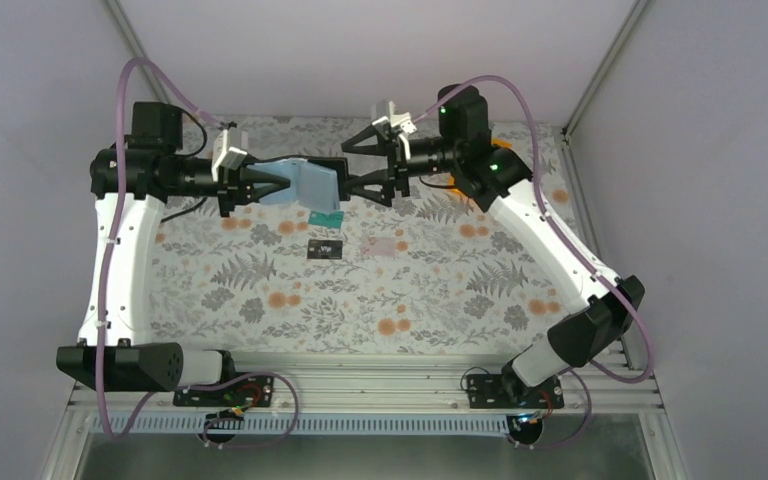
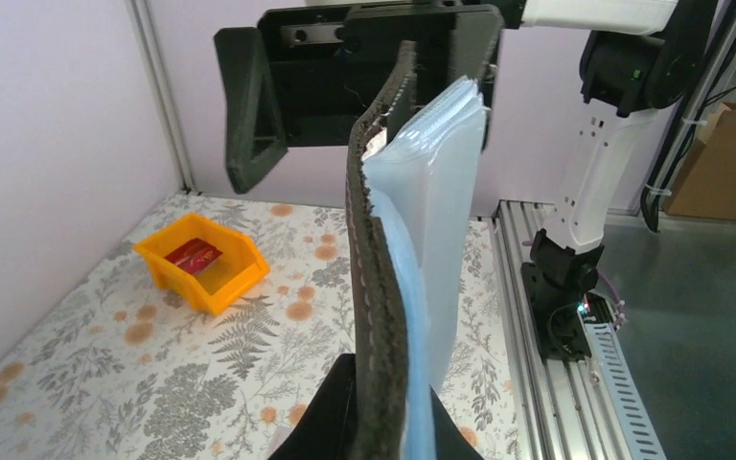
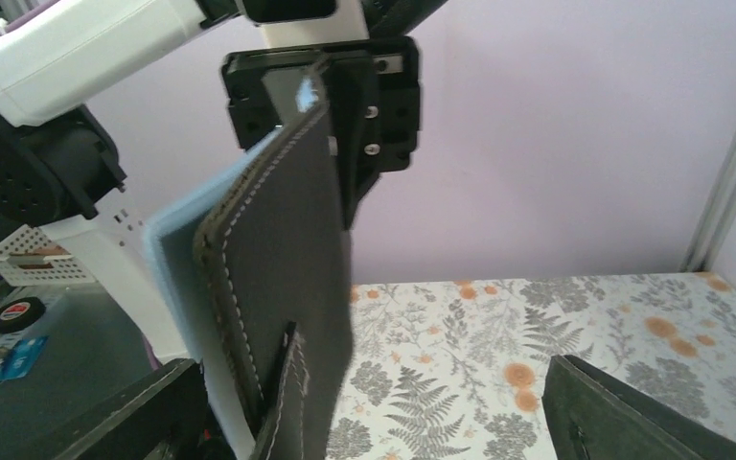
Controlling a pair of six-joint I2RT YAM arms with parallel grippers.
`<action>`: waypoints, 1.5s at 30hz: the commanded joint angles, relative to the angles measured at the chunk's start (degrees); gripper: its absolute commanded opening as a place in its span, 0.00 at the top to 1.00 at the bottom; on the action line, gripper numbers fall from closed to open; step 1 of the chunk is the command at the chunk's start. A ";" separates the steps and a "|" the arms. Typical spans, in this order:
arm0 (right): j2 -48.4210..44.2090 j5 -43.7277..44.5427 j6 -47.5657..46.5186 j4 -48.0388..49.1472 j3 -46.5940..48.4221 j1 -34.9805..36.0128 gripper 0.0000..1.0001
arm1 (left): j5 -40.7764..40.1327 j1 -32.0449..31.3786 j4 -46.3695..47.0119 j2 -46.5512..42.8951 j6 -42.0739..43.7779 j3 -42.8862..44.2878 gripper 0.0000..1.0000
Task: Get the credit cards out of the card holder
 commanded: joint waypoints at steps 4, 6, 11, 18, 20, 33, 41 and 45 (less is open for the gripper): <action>-2.26 0.00 -3.60 -1.39 0.15 2.81 0.05 | -0.93 -0.21 8.55 -1.16 -8.57 -0.84 0.98; -2.33 -0.01 -3.58 -1.41 -0.13 3.12 0.05 | -0.79 -0.20 8.89 -1.35 -8.98 -0.76 0.98; -1.29 4.30 -1.69 -0.30 -0.15 4.51 0.16 | -0.28 -0.20 8.50 -1.38 -8.63 -0.62 0.98; 0.49 8.61 -1.65 -0.93 1.88 5.42 0.68 | 0.18 -0.20 8.28 -1.63 -8.13 -0.83 0.98; 0.23 8.52 -1.32 -0.17 1.51 5.54 0.81 | 0.11 -0.22 8.37 -2.15 -7.88 -1.35 0.98; 4.79 14.58 -1.42 0.32 7.68 11.69 0.86 | 1.30 -0.20 11.61 -2.75 -10.71 -5.09 0.98; 5.51 16.23 -0.02 1.96 7.73 12.60 0.96 | 0.67 -0.20 12.91 -2.90 -12.42 -5.68 0.96; 5.35 17.13 1.04 2.30 7.74 12.69 0.96 | -4.52 -0.20 16.82 -2.77 -17.39 -6.46 0.57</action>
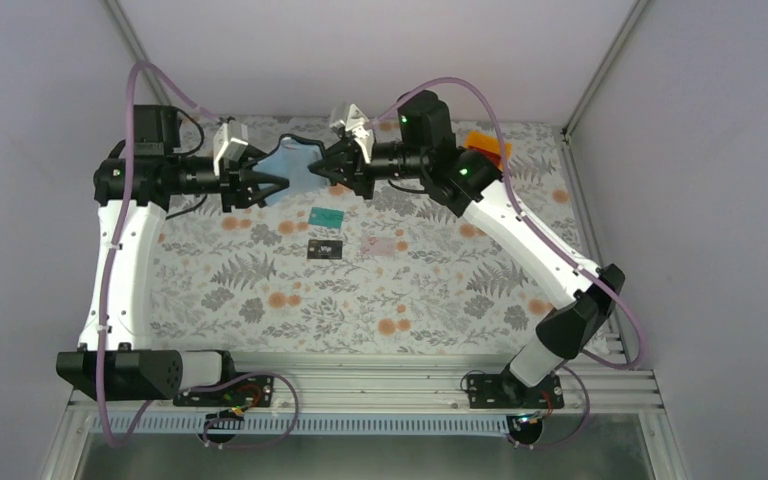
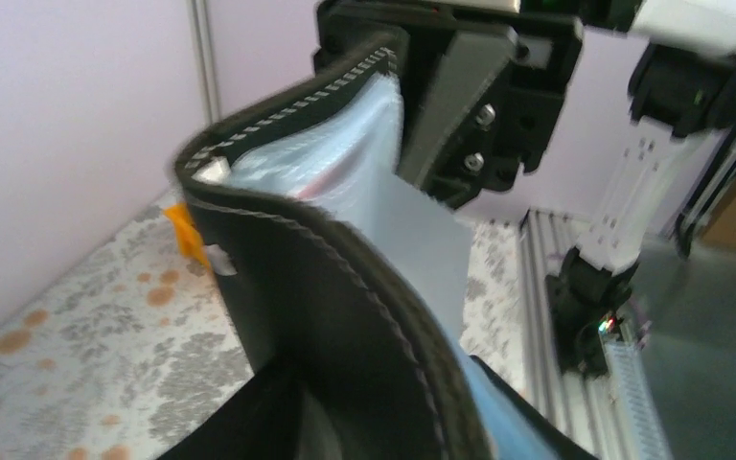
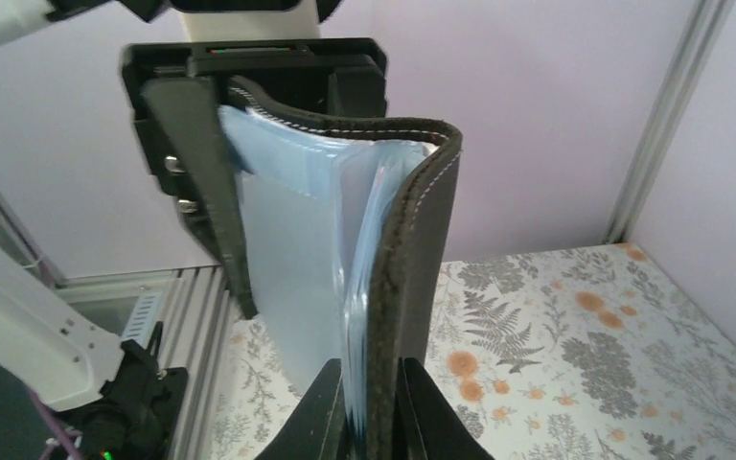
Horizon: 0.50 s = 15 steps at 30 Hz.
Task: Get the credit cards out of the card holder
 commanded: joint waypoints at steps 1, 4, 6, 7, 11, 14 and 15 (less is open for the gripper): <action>0.88 -0.57 0.87 4.11 1.65 2.61 0.96 | -2.73 -1.10 3.57 -0.61 -3.38 -0.91 0.48; 0.49 1.51 0.65 3.85 1.02 2.54 0.96 | -4.75 -0.93 -0.12 -0.12 0.87 0.31 0.32; 0.60 2.49 0.73 3.39 1.42 2.32 0.96 | -7.05 -0.67 -3.14 0.33 4.01 2.22 0.24; 0.90 2.67 0.73 3.11 1.99 2.20 0.96 | -8.50 -0.59 -5.21 0.58 7.45 3.28 0.21; 1.39 2.95 0.38 1.56 3.78 1.74 0.96 | -14.27 -0.08 -6.76 0.93 9.87 5.04 0.11; 1.14 -0.39 -0.83 1.12 3.81 1.65 0.96 | -14.51 -0.13 -0.12 0.97 1.42 3.42 0.08; 1.05 -2.43 -1.37 1.05 3.74 1.67 0.96 | -13.61 -0.18 1.77 1.16 -0.90 3.10 0.08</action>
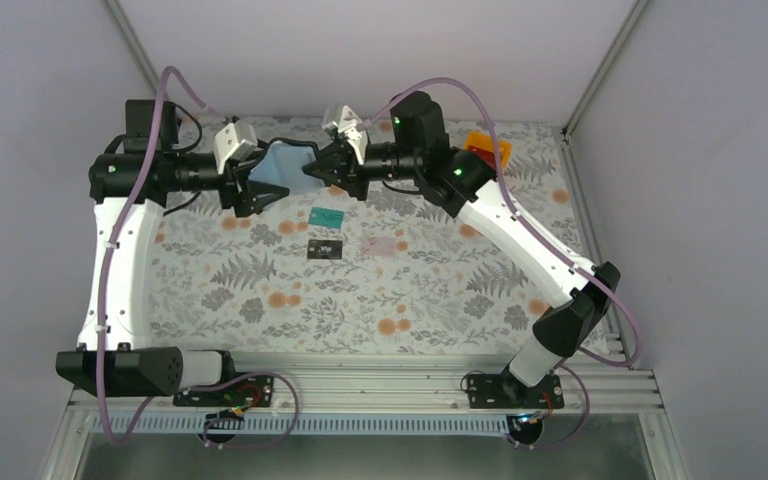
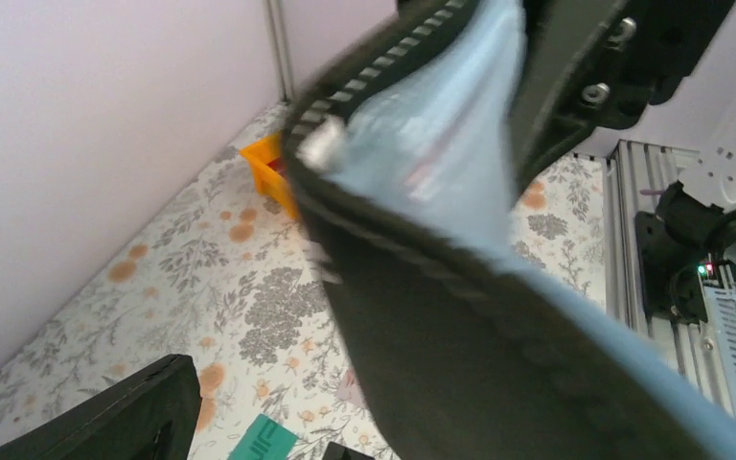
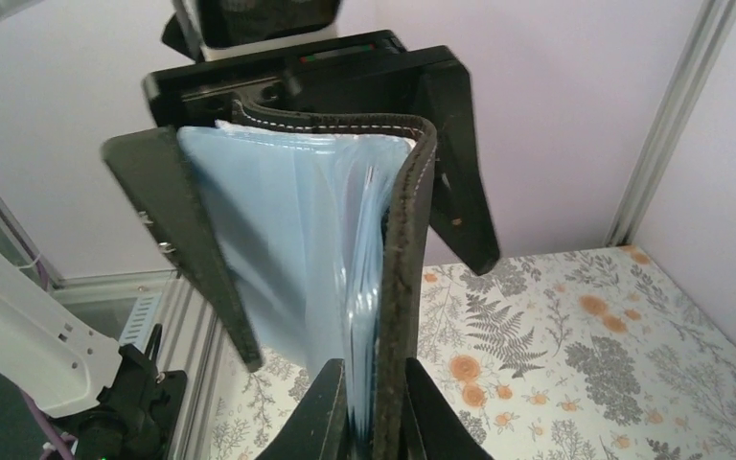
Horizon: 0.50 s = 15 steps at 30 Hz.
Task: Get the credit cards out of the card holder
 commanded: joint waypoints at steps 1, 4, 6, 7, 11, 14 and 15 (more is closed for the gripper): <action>-0.39 -6.72 -2.09 0.78 2.42 0.53 0.96 | -0.38 -0.01 7.21 0.63 -7.39 -0.78 0.10; -0.64 -8.44 -2.41 0.91 2.09 0.53 0.96 | 0.60 -0.77 11.46 1.00 -11.49 -2.03 0.18; -0.82 -9.41 -2.32 1.21 1.65 0.51 0.96 | 0.80 -1.28 12.84 1.30 -13.65 -2.71 0.26; -0.94 -10.02 -2.10 1.41 1.37 0.53 0.96 | 1.32 -1.44 12.95 1.42 -13.78 -2.91 0.29; -0.64 -9.63 -1.60 1.81 1.27 0.53 0.96 | 4.79 -1.88 11.41 1.30 -11.94 -3.29 0.33; 0.28 -10.25 -1.36 1.83 1.95 0.53 0.96 | 7.74 -1.92 11.46 1.02 -11.81 -4.23 0.40; 0.49 -11.11 -1.25 1.86 2.23 0.53 0.96 | 8.44 -1.99 11.81 1.03 -12.19 -4.62 0.45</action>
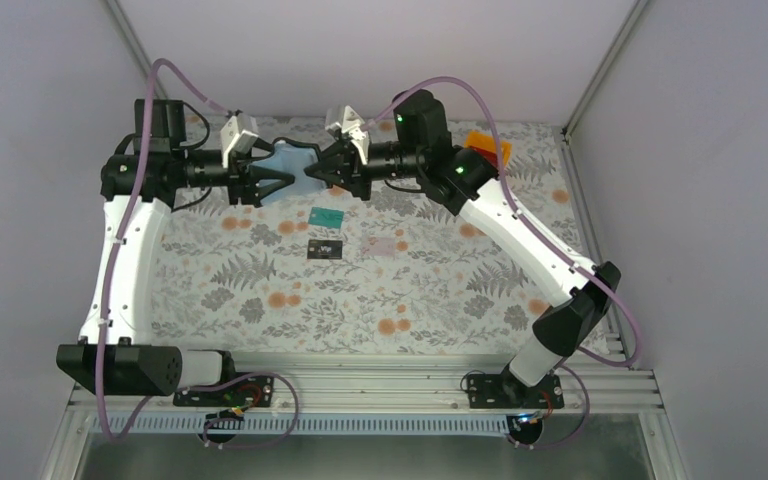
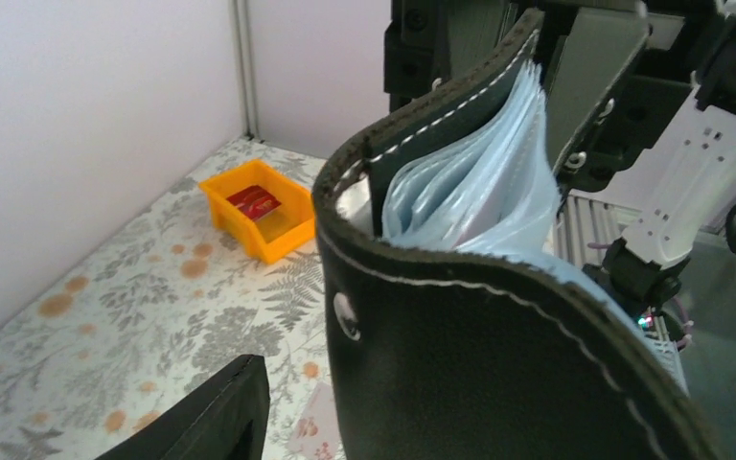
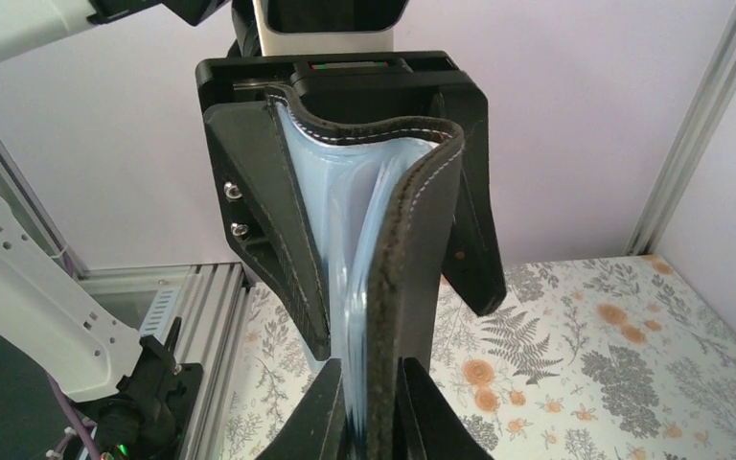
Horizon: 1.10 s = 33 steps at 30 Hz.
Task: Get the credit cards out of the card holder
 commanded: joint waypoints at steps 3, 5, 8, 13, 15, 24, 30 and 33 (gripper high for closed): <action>0.53 -9.04 0.13 2.09 2.86 1.39 0.96 | 4.69 -0.56 2.88 0.46 -1.48 -2.07 0.69; 0.52 -9.03 0.06 1.99 2.55 1.14 0.96 | 5.25 -0.57 1.51 0.16 0.17 -1.47 0.87; -1.43 -9.33 0.58 3.26 0.05 -0.26 0.91 | 6.26 -0.33 -0.49 -0.49 2.16 -1.18 0.97; -3.42 -9.81 2.57 4.10 -3.22 -4.52 0.71 | 6.32 0.37 -2.19 -0.68 3.25 -1.06 0.98; -3.72 -8.79 2.85 3.63 -3.86 -5.47 0.65 | 7.00 0.53 -2.45 -0.64 3.57 -1.28 0.98; -3.04 -3.76 2.45 1.66 -5.06 -5.56 0.49 | 9.29 0.58 -5.29 -0.16 7.08 -0.54 0.97; -2.77 -3.21 3.24 2.60 -5.48 -5.46 0.47 | 9.77 0.58 -5.88 -0.42 8.04 -0.91 0.97; -2.44 -1.33 3.73 2.65 -4.91 -5.47 0.51 | 10.33 0.58 -7.51 -0.54 10.34 -0.89 0.98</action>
